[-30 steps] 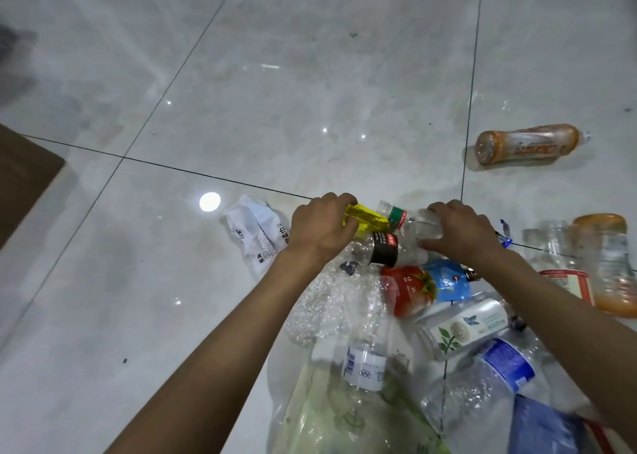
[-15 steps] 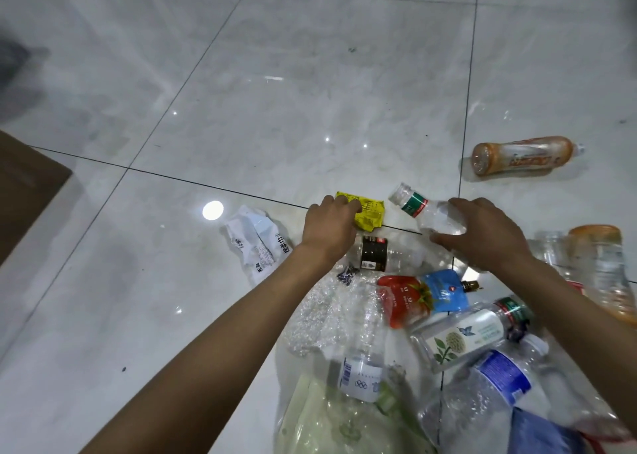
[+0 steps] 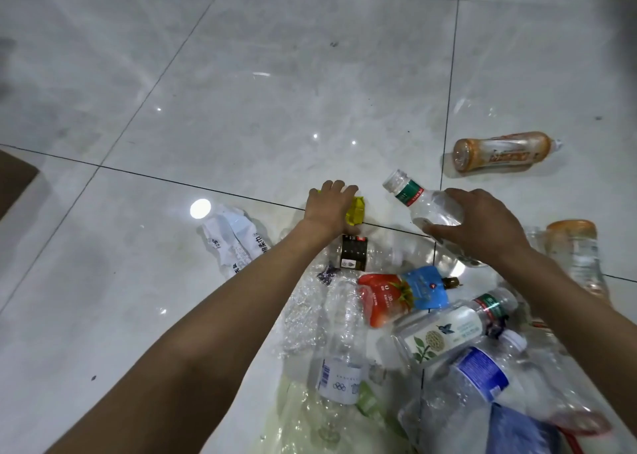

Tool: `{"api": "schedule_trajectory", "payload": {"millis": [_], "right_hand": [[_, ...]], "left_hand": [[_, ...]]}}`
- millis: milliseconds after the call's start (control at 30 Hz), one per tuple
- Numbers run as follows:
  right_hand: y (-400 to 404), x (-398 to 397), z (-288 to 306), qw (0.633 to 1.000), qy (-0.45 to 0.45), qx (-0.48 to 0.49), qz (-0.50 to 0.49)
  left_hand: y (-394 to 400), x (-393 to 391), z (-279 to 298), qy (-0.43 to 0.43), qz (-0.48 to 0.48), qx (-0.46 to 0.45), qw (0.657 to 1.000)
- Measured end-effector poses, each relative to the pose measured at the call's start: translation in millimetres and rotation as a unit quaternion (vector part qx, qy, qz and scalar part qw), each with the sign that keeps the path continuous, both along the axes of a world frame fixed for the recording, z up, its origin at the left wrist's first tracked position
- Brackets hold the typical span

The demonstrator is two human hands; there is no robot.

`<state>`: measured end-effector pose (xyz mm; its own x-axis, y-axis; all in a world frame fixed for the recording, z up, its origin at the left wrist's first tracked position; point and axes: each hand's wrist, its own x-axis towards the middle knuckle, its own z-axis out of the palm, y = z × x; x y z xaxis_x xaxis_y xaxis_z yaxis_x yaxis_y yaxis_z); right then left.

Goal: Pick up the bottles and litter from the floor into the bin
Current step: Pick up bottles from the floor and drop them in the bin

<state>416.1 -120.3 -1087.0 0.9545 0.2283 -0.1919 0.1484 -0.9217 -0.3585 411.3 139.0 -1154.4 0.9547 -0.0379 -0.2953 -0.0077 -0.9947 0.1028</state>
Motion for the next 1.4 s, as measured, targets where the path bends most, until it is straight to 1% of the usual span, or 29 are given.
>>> {"api": "schedule_trajectory", "payload": {"millis": [133,233,333,400,533,767,933,1033,1133,1233,1400], "right_hand": [[-2.4,2.7,-7.8,1.000,-0.002,0.011,0.014],[-4.1,5.8,-11.8,0.999,0.009,0.036,0.013],[-5.0,3.5,-18.4,0.999,0.021,0.025,0.010],[2.2,10.7,-32.6,0.999,0.042,0.019,0.012],[6.6,11.9,-33.6,0.999,0.040,0.023,0.014],[29.1,20.8,-33.6,0.998,0.037,0.045,0.014],[47.6,21.5,-31.2,0.998,0.019,0.058,0.014],[59.6,19.9,-22.8,0.996,0.023,0.084,0.006],[76.1,15.8,-7.0,0.994,0.025,0.108,-0.010],[93.0,8.7,9.3,0.990,0.027,0.134,-0.017],[113.4,-3.1,46.7,0.987,0.038,0.149,-0.037]], "left_hand": [[2.7,0.6,-11.8,0.026,0.028,-0.013,0.999],[4.6,-0.1,-15.9,0.000,0.054,-0.036,0.998],[5.1,-5.3,-15.6,-0.033,0.073,-0.057,0.995],[7.8,-1.6,-25.4,-0.017,0.102,-0.066,0.992],[3.3,0.6,-14.8,-0.026,0.112,-0.078,0.990],[9.7,1.5,4.9,-0.049,0.174,-0.151,0.972],[23.0,-0.2,15.6,-0.097,0.185,-0.184,0.961],[29.5,-3.3,26.7,-0.131,0.178,-0.219,0.950],[33.6,-11.0,42.5,-0.170,0.180,-0.272,0.930],[39.2,-18.2,59.4,-0.172,0.189,-0.301,0.919],[45.3,-29.6,99.3,-0.157,0.223,-0.307,0.912]]}}
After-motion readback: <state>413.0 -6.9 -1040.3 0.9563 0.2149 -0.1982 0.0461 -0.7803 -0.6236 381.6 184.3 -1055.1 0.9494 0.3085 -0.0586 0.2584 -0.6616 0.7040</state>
